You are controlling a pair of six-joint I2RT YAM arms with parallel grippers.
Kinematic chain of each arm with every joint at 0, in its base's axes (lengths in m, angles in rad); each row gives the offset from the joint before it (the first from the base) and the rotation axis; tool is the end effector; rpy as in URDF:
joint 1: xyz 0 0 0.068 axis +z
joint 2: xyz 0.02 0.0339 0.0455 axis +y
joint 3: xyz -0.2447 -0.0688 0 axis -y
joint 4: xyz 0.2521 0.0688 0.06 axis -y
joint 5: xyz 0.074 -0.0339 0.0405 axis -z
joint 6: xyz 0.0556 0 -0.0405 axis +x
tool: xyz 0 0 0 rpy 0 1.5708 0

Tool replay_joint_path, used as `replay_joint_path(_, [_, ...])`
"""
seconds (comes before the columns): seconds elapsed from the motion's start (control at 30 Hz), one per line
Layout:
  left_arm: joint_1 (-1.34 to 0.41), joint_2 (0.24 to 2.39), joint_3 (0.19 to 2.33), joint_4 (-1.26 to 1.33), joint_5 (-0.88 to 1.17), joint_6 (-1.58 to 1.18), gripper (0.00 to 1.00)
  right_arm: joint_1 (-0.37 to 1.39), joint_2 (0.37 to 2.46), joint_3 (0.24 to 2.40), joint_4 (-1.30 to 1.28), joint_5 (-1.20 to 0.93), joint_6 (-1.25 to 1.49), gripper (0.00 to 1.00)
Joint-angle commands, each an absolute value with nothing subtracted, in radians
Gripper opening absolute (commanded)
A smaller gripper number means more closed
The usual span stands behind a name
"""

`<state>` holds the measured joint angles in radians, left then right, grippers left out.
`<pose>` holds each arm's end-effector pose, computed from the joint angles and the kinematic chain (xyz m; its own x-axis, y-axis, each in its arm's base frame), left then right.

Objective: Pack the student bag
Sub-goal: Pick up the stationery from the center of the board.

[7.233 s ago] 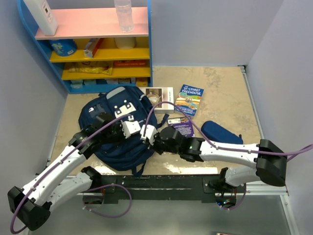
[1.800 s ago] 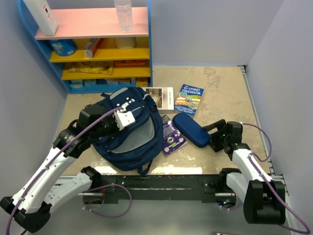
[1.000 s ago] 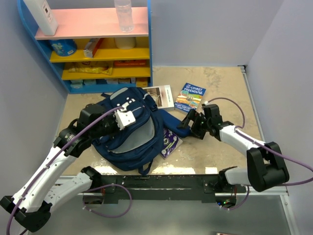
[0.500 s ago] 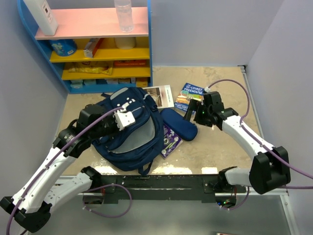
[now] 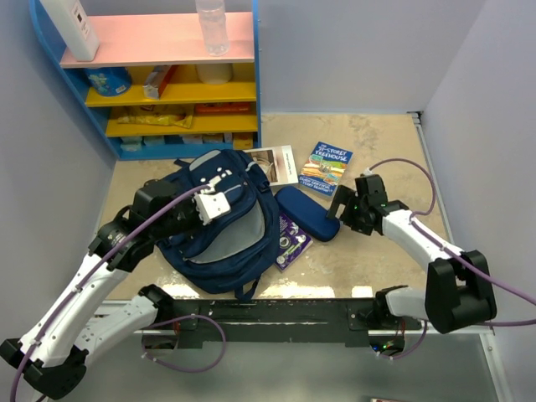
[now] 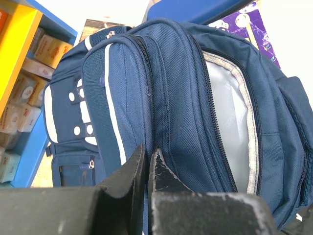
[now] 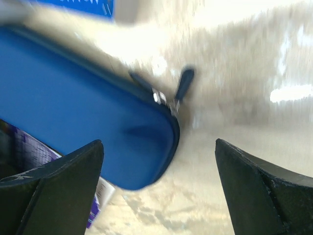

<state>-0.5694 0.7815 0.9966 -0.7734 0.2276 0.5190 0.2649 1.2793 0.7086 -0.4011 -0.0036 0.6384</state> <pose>0.1520 -0.1122 0.3304 -0.0469 0.6038 -0.7958 0.8173 0.4812 0.3169 0.2579 0.0702 0.1551 -0.7973 0.4012 -0.4510 0.2632 0.9035 0.3384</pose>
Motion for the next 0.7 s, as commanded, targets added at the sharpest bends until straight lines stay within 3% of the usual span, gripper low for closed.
replay_joint_path(0.0, [-0.566, 0.747, 1.048, -0.655, 0.261, 0.548, 0.00, 0.132, 1.316, 0.718, -0.085, -0.227, 0.546, 0.99])
replay_joint_path(0.3, [-0.566, 0.742, 1.049, -0.660, 0.258, 0.546, 0.00, 0.133, 1.629, 0.914, -0.017, -0.636, 0.413, 0.98])
replay_joint_path(0.67, [-0.566, 0.745, 1.061, -0.669, 0.259, 0.552, 0.00, 0.146, 1.634, 0.787, -0.052, -0.566, 0.400, 0.98])
